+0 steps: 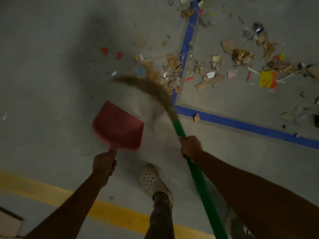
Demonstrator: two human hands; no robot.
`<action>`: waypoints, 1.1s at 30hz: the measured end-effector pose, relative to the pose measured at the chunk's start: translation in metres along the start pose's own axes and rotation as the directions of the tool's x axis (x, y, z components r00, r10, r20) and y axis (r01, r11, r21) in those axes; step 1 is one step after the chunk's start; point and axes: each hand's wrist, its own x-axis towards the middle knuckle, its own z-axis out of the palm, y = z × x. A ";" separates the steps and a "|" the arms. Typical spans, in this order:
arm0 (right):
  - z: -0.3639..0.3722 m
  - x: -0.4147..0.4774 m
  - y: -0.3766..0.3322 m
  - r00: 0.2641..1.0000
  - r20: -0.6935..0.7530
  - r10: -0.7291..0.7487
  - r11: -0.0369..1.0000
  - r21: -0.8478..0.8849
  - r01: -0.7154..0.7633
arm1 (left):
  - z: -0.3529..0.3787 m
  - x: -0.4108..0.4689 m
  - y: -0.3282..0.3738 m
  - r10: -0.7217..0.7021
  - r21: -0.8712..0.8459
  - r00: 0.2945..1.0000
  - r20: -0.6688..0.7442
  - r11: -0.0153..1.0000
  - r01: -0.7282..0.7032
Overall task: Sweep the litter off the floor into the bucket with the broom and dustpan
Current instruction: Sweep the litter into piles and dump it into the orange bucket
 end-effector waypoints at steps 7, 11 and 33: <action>-0.111 0.019 0.047 0.904 -0.267 0.333 0.841 0.517 -0.157 | 0.052 -0.007 0.019 0.031 0.016 0.995 0.096 0.999 -0.032; -0.162 0.000 0.066 0.892 -0.360 0.274 0.816 0.577 -0.018 | 0.084 -0.026 0.025 0.044 0.050 0.994 0.105 0.998 -0.049; -0.214 -0.018 0.236 0.989 0.085 0.117 0.993 0.015 -0.119 | 0.200 -0.155 -0.046 0.031 0.144 0.999 0.016 0.989 -0.033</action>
